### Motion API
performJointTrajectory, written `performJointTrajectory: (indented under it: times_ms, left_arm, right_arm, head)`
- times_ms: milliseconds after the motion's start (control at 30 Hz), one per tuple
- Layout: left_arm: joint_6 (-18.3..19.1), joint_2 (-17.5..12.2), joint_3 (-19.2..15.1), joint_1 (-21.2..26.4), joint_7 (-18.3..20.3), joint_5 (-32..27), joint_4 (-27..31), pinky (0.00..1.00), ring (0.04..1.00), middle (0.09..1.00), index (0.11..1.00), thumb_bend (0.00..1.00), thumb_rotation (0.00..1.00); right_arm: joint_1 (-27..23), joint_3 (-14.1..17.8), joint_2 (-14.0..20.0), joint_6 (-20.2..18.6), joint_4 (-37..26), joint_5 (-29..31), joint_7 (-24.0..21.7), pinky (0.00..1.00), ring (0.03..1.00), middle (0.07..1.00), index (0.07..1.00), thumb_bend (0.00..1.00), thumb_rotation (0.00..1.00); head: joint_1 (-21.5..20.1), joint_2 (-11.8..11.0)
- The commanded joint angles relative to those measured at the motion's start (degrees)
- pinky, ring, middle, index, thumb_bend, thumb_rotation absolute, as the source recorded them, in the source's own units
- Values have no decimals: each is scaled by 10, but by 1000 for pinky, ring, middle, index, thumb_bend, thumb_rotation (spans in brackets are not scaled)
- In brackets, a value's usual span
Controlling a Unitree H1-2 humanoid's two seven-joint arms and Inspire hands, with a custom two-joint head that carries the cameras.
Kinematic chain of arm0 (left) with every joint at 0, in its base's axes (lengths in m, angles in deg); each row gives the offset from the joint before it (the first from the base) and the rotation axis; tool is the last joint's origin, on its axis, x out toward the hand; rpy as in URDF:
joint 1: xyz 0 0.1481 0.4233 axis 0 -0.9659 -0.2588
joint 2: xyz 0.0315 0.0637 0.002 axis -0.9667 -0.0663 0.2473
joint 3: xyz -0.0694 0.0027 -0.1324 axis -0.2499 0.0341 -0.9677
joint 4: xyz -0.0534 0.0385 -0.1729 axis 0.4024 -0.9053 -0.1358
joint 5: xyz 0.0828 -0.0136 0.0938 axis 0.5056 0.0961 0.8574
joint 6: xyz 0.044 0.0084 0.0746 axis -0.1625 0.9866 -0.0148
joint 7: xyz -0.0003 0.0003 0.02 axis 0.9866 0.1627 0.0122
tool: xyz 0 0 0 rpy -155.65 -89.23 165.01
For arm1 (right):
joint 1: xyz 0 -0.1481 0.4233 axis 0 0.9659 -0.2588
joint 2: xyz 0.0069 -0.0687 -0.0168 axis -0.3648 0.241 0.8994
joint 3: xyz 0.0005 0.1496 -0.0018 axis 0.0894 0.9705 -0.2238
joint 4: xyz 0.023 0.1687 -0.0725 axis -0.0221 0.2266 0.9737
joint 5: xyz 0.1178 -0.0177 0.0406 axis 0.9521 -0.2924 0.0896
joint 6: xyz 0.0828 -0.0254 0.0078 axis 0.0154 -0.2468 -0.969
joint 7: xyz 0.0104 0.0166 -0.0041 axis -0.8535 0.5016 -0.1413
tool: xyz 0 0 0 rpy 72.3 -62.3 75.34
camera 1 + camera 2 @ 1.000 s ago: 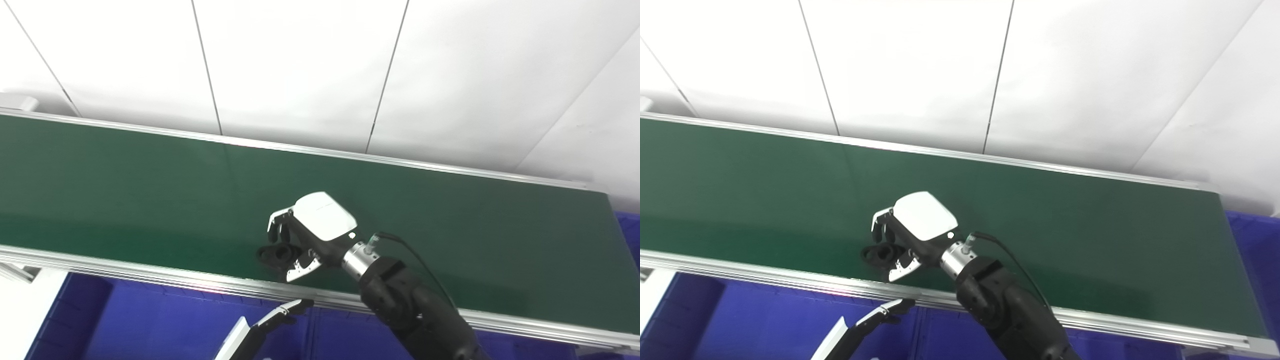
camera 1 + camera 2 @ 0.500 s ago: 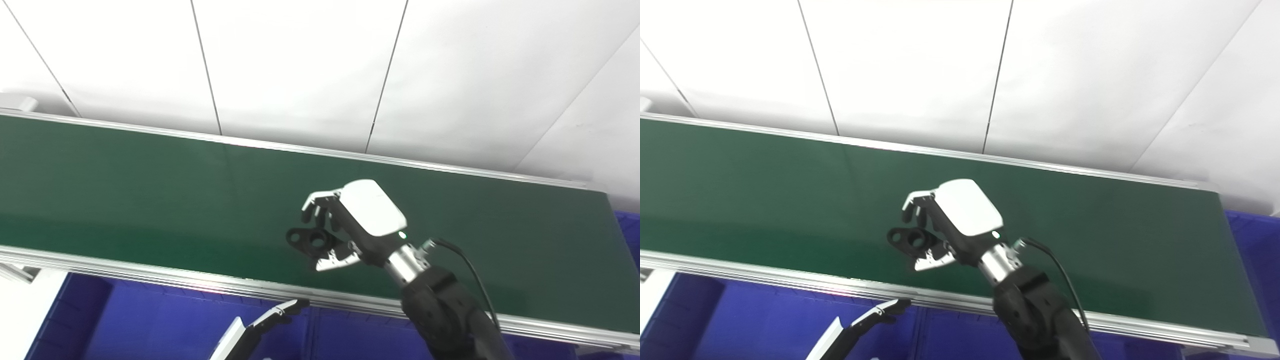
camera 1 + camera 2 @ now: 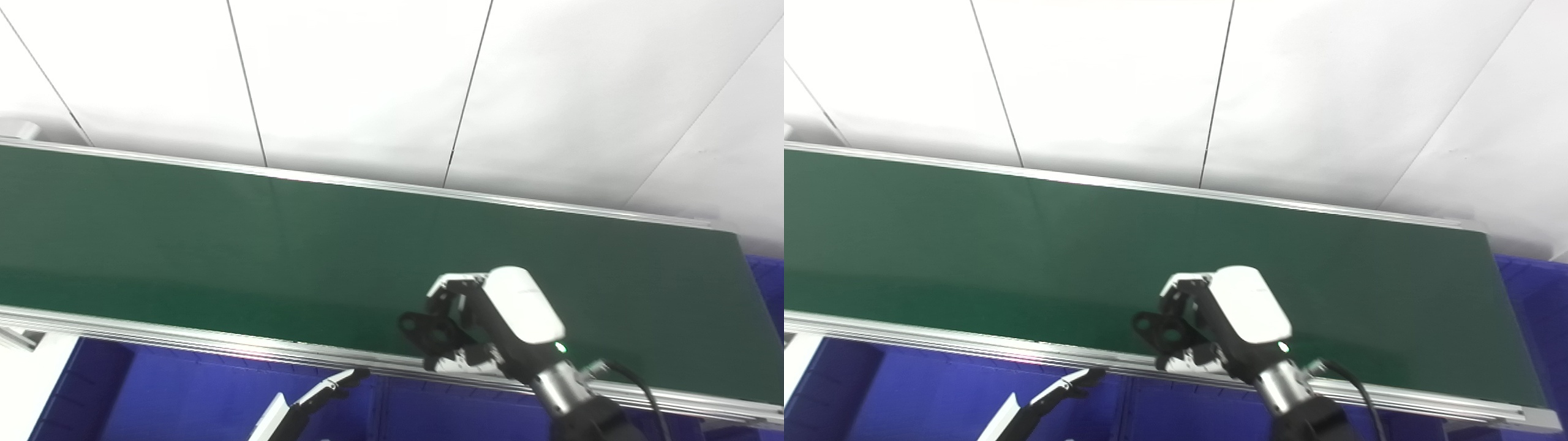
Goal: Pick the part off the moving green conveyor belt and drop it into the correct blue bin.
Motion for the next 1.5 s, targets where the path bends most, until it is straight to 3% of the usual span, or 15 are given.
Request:
performJointTrajectory:
  times_ms: [0, 100, 267, 300, 333, 500, 667, 767, 867, 1000, 1133, 1300, 1367, 1467]
  left_arm:
    - [-12, -12, -4, -6, -1, -9, 20, 795, 850, 883, 865, 681, 579]
    - [-12, -18, -8, -7, 7, -22, 31, 801, 856, 885, 866, 670, 584]
    - [-12, -21, -26, -5, 24, -44, 60, 791, 850, 871, 858, 660, 571]
    - [-12, -20, -31, -7, 29, -46, 64, 780, 843, 868, 854, 663, 578]
    - [-12, -19, -37, -8, 34, -51, 69, 774, 839, 865, 852, 666, 579]
    - [-12, -11, -74, -14, 80, -74, 88, 765, 829, 855, 844, 686, 580]
    - [-12, 16, -113, -23, 129, -95, 102, 744, 821, 852, 840, 699, 579]
    - [-12, 27, -137, -32, 150, -90, 113, 747, 822, 855, 846, 697, 609]
    - [-12, 39, -159, -41, 170, -96, 124, 736, 818, 852, 843, 688, 615]
    - [-11, 56, -187, -59, 201, -113, 139, 717, 811, 844, 830, 679, 612]
    - [-5, 70, -211, -71, 228, -123, 150, 714, 812, 843, 825, 599, 567]
    - [0, 88, -237, -82, 259, -115, 153, 718, 815, 847, 828, 585, 566]
    - [-1, 96, -245, -85, 268, -112, 154, 716, 812, 844, 829, 590, 584]
    - [-4, 105, -254, -89, 282, -119, 152, 717, 808, 841, 821, 602, 566]
  right_arm:
    - [23, 8, -3, -5, -40, 14, -8, 216, 307, 446, 509, 522, 0]
    - [60, 19, -4, -14, -65, 20, -22, 228, 305, 462, 497, 524, 0]
    - [128, 34, -3, -5, -89, 21, -29, 258, 329, 478, 487, 527, 0]
    - [136, 35, -3, -2, -91, 20, -29, 268, 340, 442, 517, 521, 0]
    - [146, 34, -3, 3, -90, 18, -27, 270, 346, 430, 527, 519, 0]
    - [176, 22, -2, 22, -64, 12, -16, 274, 373, 422, 534, 518, 0]
    - [157, 5, 16, 43, -10, -2, -11, 274, 364, 426, 529, 520, 0]
    - [144, -2, 26, 44, 14, 3, -16, 318, 382, 430, 527, 521, 0]
    - [135, -8, 28, 38, 38, 12, -21, 298, 336, 470, 493, 527, 0]
    - [118, -23, 27, 30, 65, -8, -29, 243, 288, 472, 488, 528, 0]
    - [95, -39, 19, 1, 83, -36, -64, 230, 279, 472, 489, 529, 0]
    - [68, -49, -4, -12, 128, -75, -60, 171, 237, 470, 490, 529, 0]
    - [58, -55, -10, -23, 145, -90, -66, 173, 238, 471, 490, 529, 0]
    - [56, -60, -14, -43, 151, -112, -90, 275, 352, 481, 493, 522, 3]
  head:
    - [-9, 10]
    - [-18, 21]
    - [-48, 68]
    - [-48, 68]
    - [-58, 84]
    - [-69, 105]
    - [-94, 140]
    - [-100, 151]
    - [-105, 161]
    - [-109, 166]
    - [-113, 169]
    - [-101, 170]
    - [-99, 169]
    - [-95, 165]
